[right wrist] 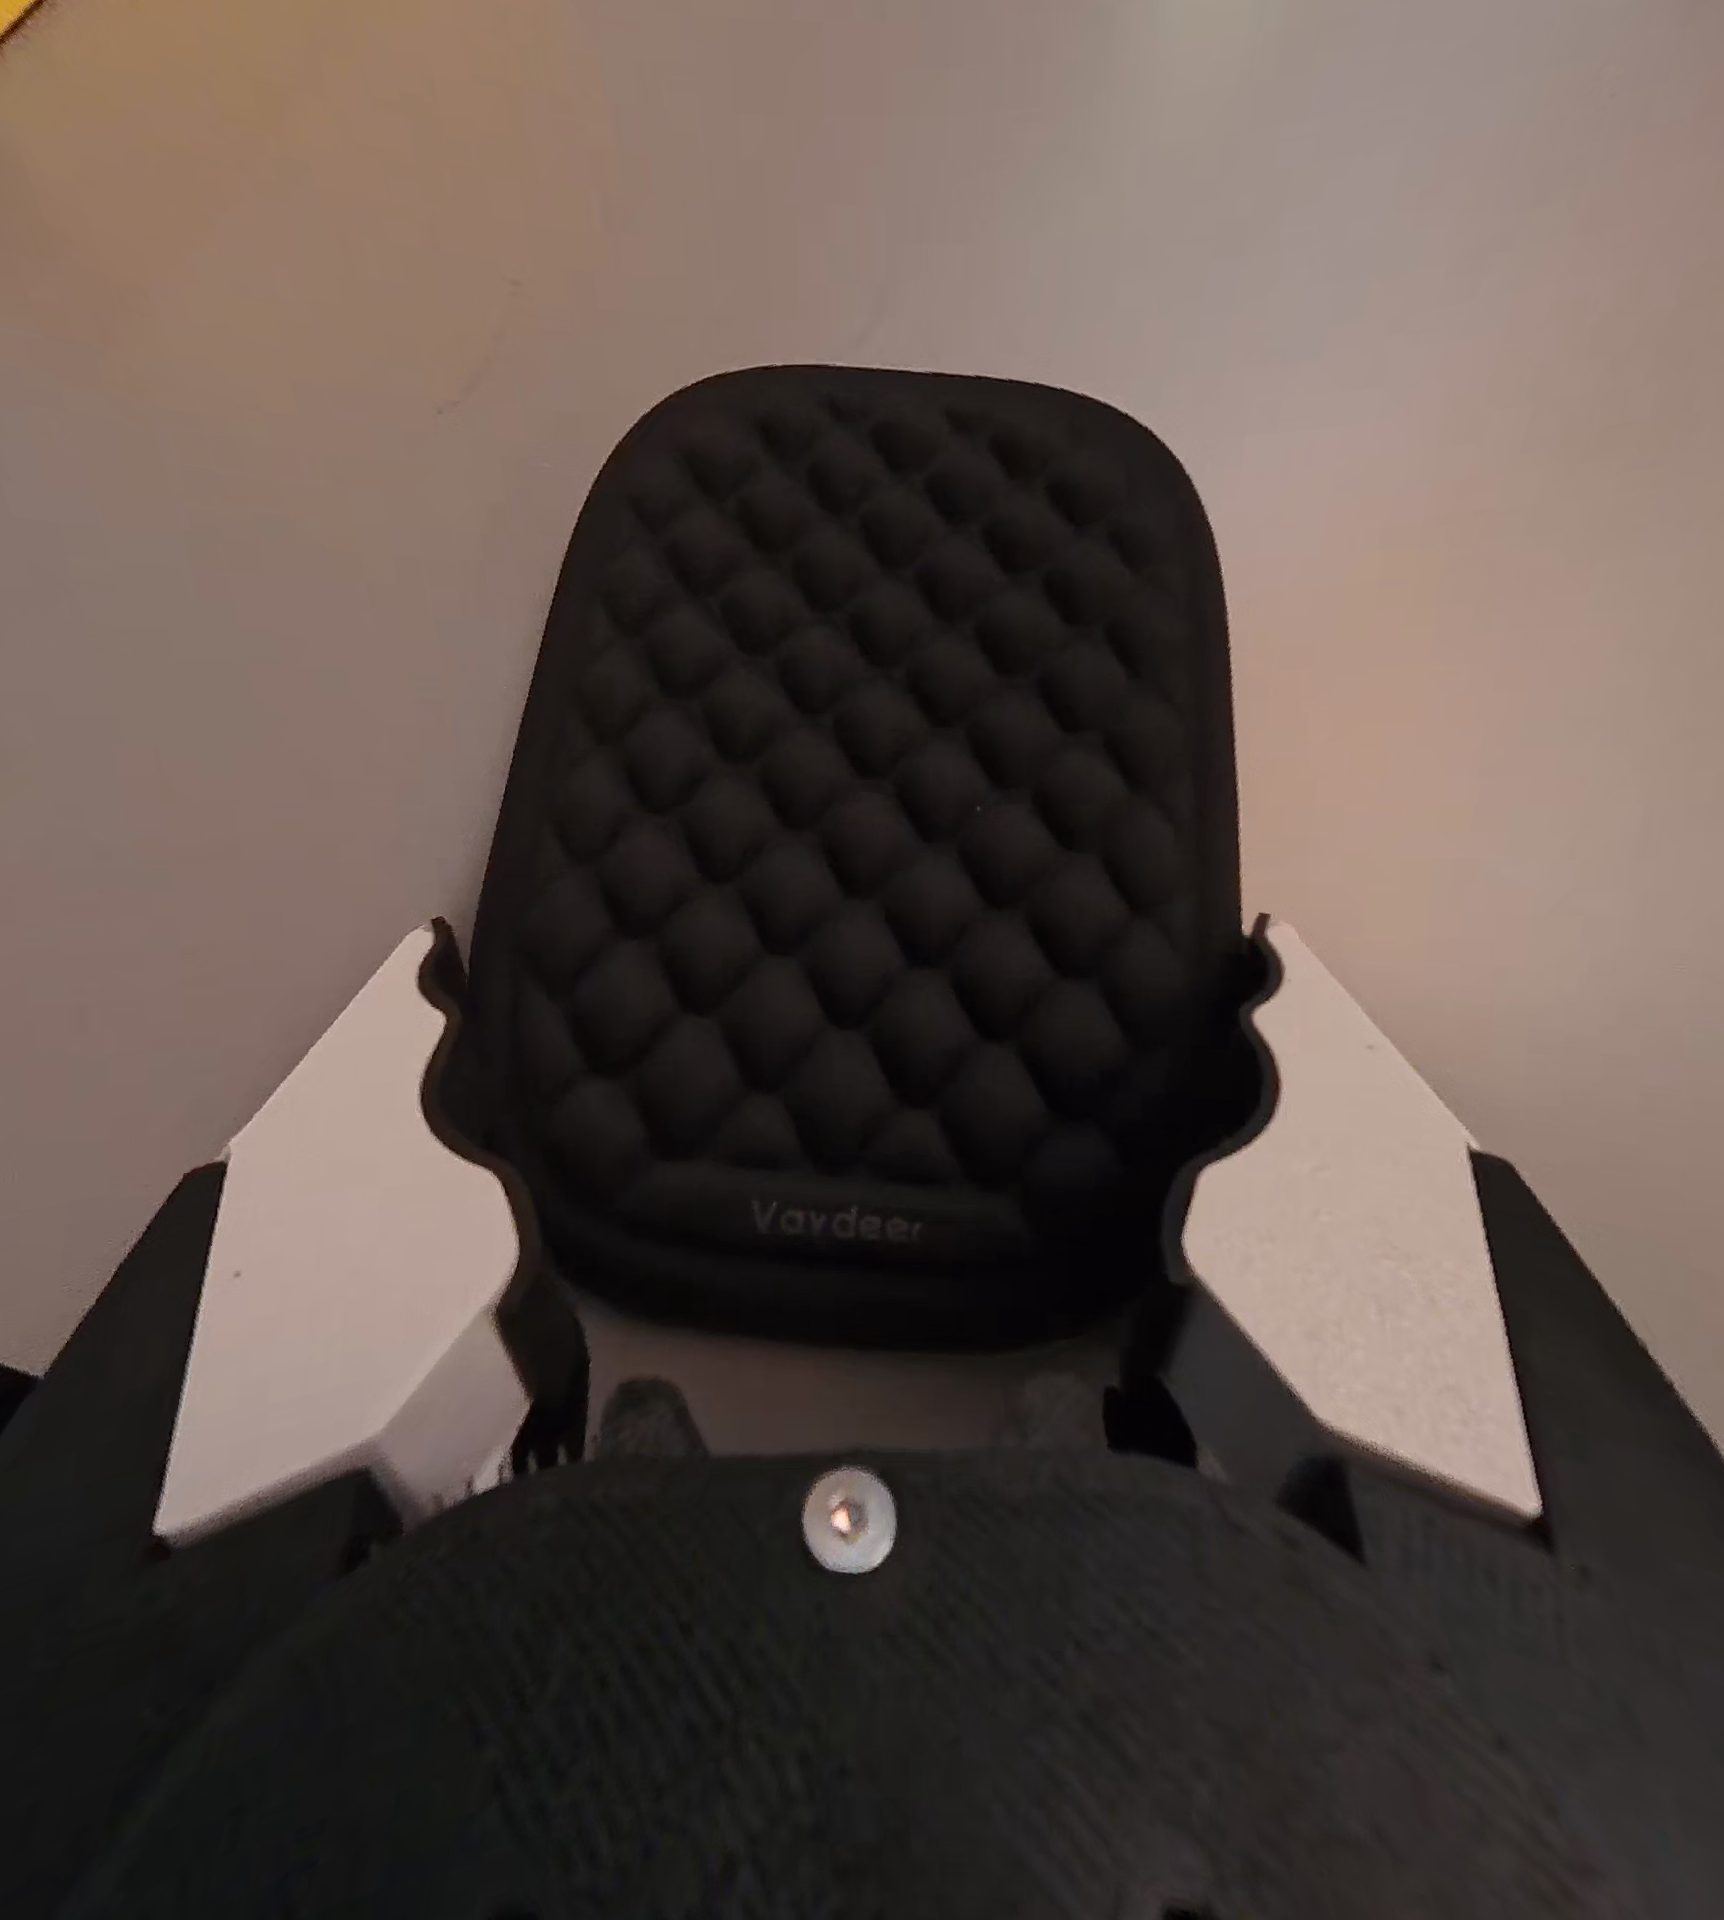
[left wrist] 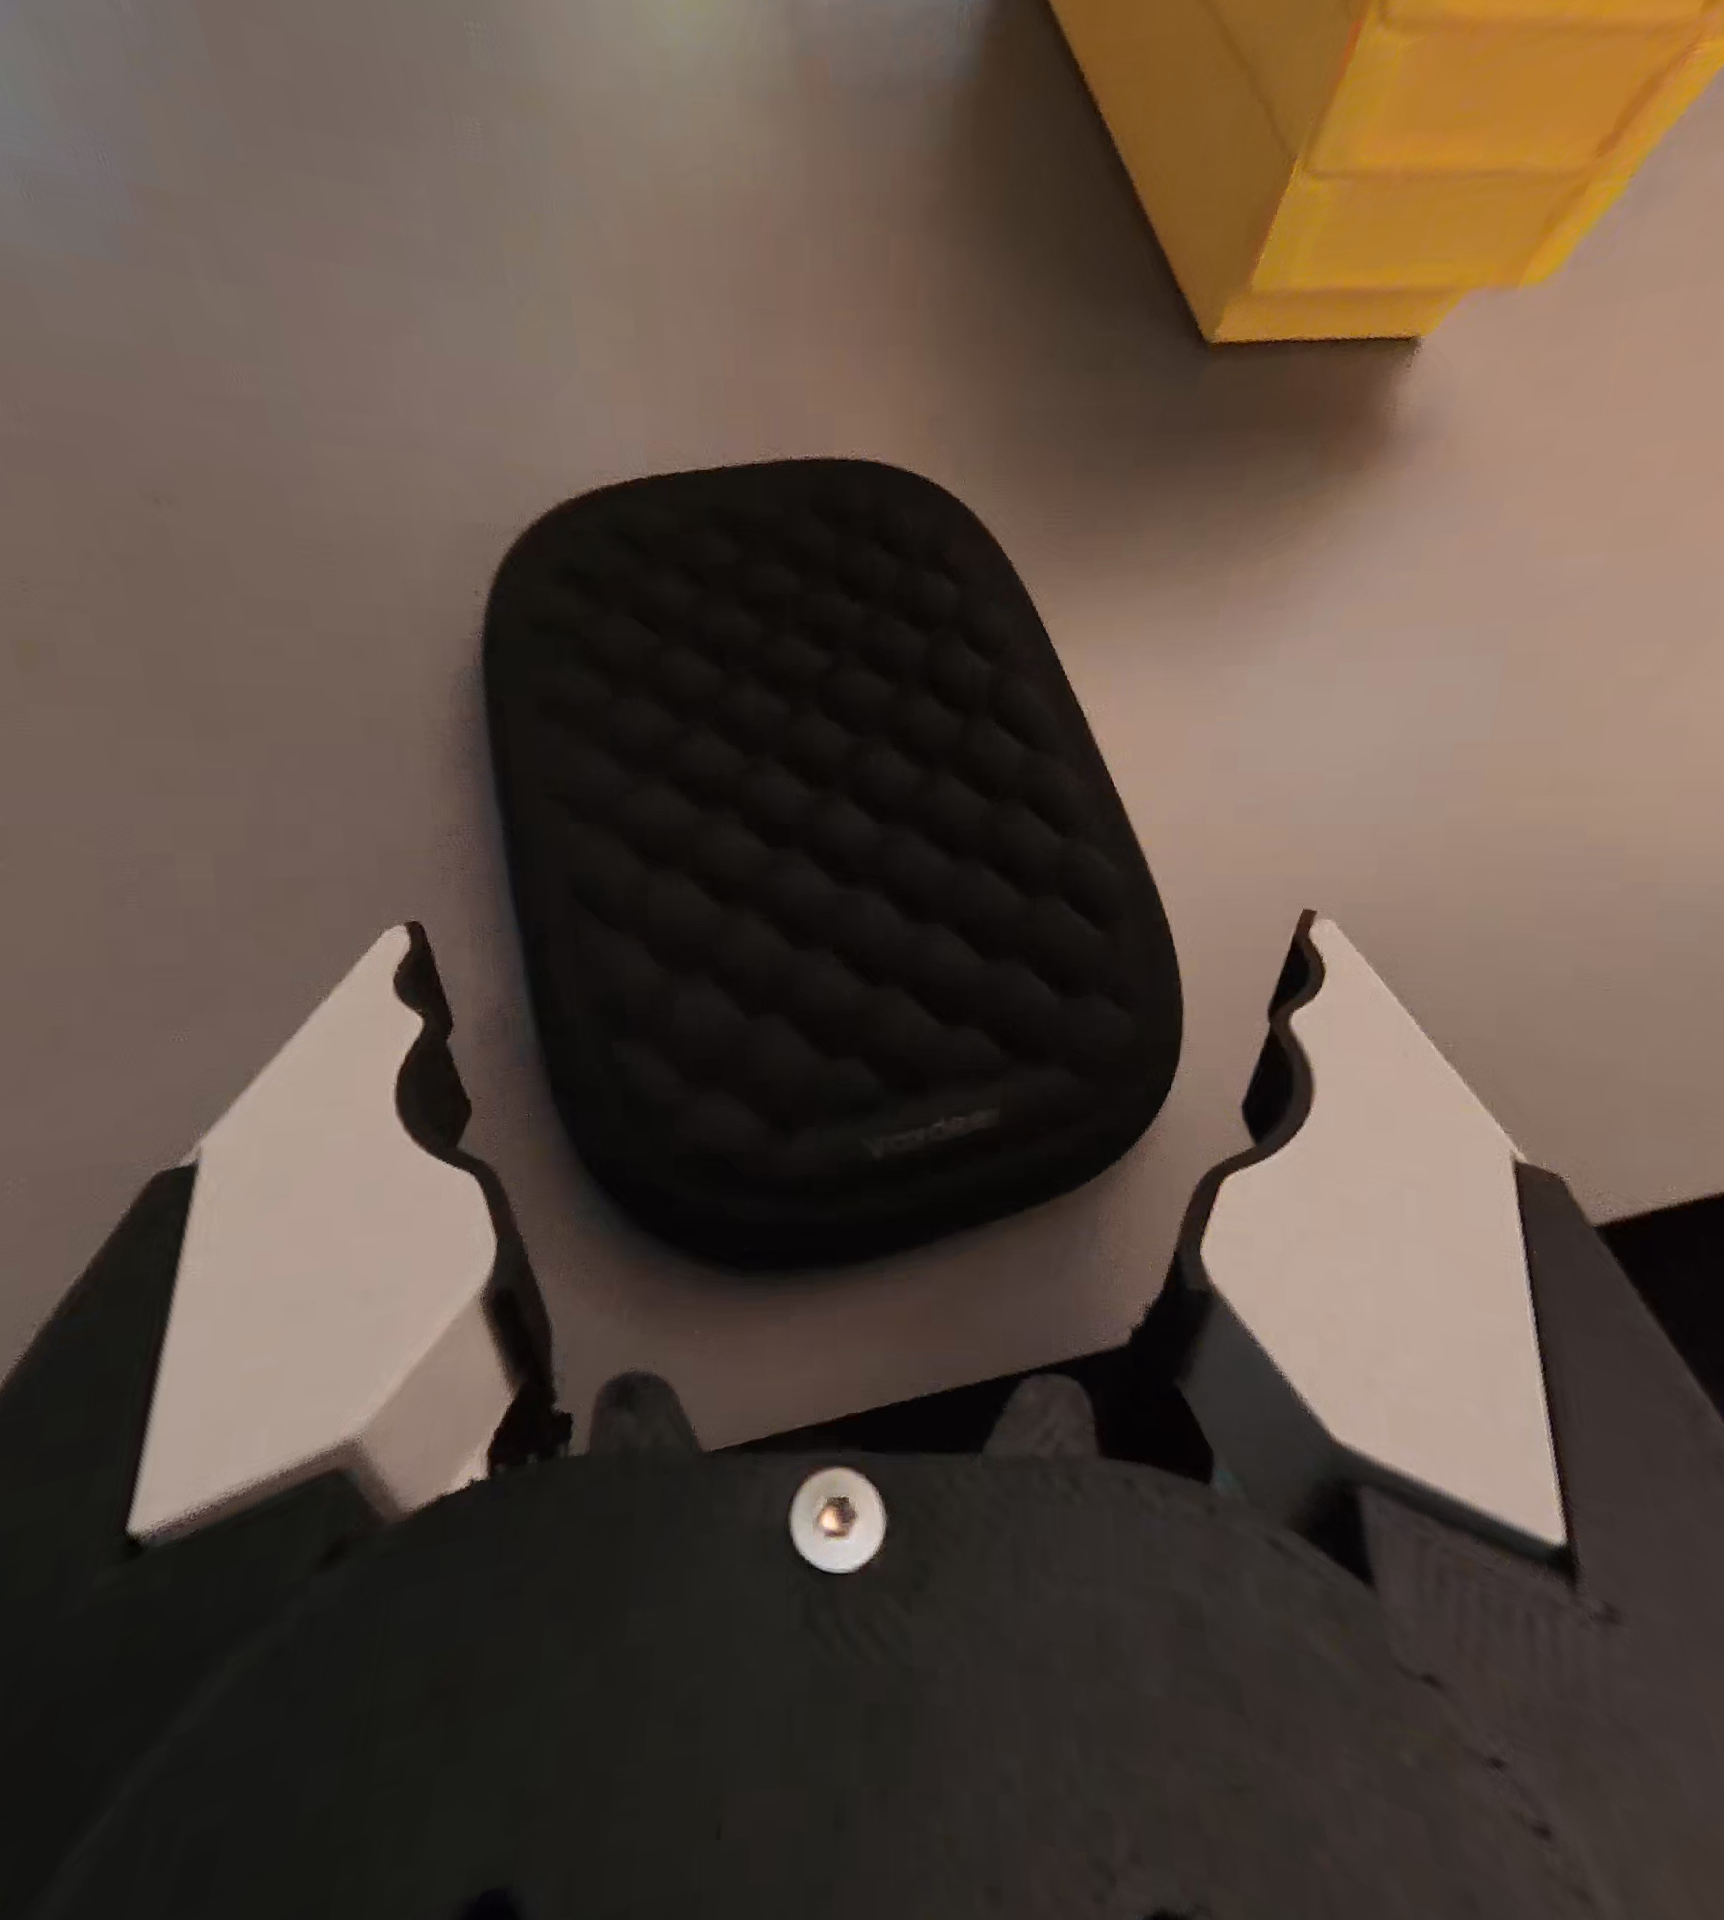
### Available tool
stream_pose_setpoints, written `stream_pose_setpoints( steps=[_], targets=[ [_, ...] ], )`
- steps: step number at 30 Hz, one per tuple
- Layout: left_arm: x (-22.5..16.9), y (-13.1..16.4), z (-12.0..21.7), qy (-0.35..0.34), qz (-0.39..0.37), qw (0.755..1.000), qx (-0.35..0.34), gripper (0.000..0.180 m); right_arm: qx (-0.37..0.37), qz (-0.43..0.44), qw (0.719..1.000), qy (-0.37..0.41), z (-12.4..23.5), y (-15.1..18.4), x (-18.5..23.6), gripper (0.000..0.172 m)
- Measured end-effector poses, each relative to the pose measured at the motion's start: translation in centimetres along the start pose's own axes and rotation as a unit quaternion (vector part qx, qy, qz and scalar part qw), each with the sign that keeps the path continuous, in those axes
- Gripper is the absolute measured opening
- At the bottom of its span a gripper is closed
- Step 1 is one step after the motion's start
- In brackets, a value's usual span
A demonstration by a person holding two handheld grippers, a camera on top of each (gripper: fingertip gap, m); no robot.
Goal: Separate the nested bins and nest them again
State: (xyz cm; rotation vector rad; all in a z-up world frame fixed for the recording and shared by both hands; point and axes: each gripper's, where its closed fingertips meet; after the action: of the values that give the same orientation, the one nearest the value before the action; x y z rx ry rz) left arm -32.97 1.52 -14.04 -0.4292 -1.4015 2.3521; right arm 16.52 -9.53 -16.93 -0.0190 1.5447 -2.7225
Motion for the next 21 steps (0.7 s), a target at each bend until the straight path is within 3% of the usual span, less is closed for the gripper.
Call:
stream_pose_setpoints(
  steps=[4, 6, 12, 21],
  targets=[
    [-0.4, 2.2, -1.0, -0.031, 0.000, 0.999, 0.042, 0.154, -0.003, -0.013, 1.000, 0.022, 0.6, 0.3, 0.6, 0.141],
    [0.0, 2.6, -1.1, -0.058, -0.025, 0.997, 0.053, 0.144, 0.003, -0.028, 0.998, 0.047, 1.1, 0.6, 1.1, 0.140],
    [0.2, 2.5, -1.1, -0.061, -0.024, 0.995, 0.069, 0.140, -0.001, -0.071, 0.990, 0.120, 1.6, 0.8, 1.9, 0.140],
    [0.3, 2.6, -0.8, -0.061, -0.025, 0.996, 0.052, 0.138, -0.011, -0.063, 0.992, 0.107, 1.2, 0.6, 1.7, 0.141]
  ],
)
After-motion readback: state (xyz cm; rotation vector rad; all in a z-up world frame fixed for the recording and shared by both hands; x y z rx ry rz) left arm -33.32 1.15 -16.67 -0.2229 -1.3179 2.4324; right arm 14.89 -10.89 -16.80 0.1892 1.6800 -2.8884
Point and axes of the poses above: each gripper's, where its closed fingertips meet, z back along the fingers, y out of its underside, x = y × z across the jaws, and after that the axes turned 9 degrees about -x, right-handed
